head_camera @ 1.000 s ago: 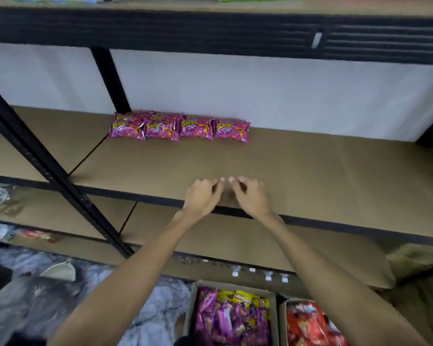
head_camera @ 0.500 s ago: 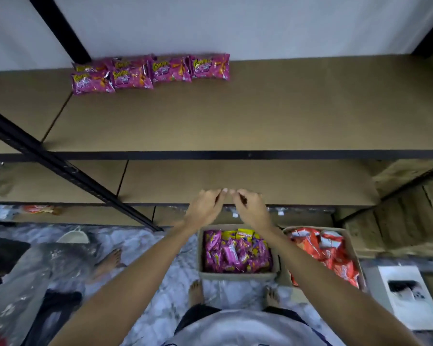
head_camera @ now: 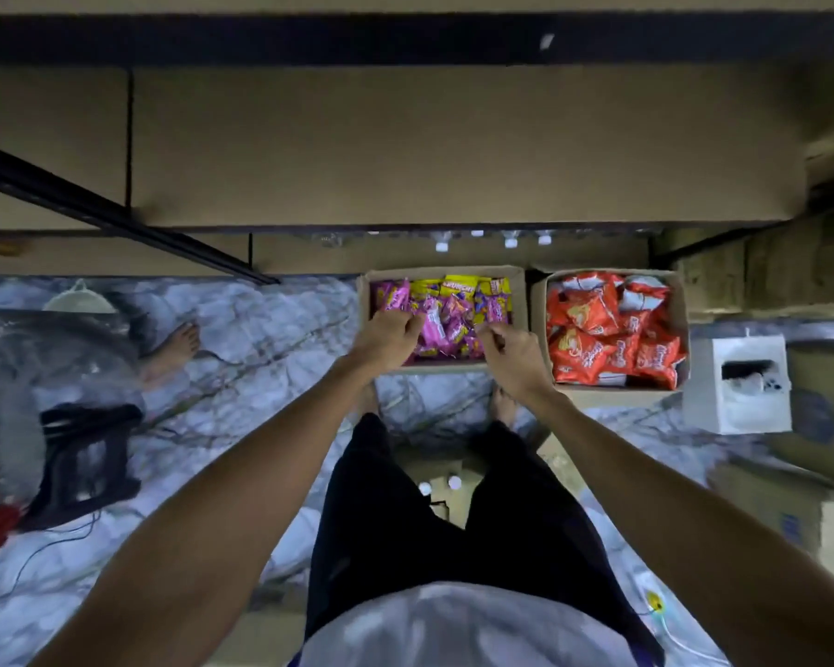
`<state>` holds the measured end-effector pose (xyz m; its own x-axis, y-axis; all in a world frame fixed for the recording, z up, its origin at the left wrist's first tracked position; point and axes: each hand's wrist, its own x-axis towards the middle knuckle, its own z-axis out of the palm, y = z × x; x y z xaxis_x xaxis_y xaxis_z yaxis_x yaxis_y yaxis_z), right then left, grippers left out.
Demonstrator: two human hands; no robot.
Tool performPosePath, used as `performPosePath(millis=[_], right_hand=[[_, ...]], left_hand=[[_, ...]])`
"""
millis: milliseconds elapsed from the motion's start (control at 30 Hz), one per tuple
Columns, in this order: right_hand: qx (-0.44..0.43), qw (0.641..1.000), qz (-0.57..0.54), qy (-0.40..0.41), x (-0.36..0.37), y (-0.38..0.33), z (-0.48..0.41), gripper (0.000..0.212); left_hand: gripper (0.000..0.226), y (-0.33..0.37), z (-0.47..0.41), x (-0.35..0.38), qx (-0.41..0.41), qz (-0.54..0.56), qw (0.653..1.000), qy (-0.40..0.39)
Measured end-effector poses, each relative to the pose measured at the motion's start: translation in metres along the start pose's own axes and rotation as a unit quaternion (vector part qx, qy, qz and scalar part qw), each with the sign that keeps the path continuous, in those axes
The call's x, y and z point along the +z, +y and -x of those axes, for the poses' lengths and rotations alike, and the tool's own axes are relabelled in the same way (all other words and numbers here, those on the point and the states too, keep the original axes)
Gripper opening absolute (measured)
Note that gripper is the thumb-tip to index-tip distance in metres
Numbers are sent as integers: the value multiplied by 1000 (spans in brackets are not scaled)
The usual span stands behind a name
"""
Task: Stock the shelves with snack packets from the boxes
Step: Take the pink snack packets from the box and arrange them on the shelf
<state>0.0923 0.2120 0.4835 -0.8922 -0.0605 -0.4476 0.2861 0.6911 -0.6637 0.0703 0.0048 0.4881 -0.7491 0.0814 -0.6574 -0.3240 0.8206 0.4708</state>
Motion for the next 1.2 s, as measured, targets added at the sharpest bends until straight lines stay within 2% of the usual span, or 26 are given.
performPosePath(millis=[133, 300, 433, 600, 700, 900, 1033, 1200], right_hand=[[36, 998, 20, -38, 37, 60, -38, 31], [71, 995, 31, -59, 75, 144, -80, 31], [90, 992, 59, -59, 96, 215, -118, 47], [89, 985, 114, -97, 125, 288, -162, 43], [73, 985, 117, -107, 141, 323, -189, 42], [32, 980, 115, -156, 165, 371, -237, 27], [18, 976, 122, -177, 179, 389, -258, 16], [30, 982, 92, -160, 193, 396, -268, 22]], left_hand=[[46, -40, -46, 54, -35, 5, 999, -22], [50, -77, -105, 128, -38, 2, 997, -63], [53, -92, -156, 181, -20, 0, 996, -91], [51, -109, -224, 237, 14, -15, 992, -123], [49, -121, -262, 264, 28, -21, 993, -110], [33, -142, -331, 304, 80, -47, 991, -97], [29, -152, -365, 319, 135, -117, 981, -80], [37, -158, -387, 337, 160, -170, 966, -108]])
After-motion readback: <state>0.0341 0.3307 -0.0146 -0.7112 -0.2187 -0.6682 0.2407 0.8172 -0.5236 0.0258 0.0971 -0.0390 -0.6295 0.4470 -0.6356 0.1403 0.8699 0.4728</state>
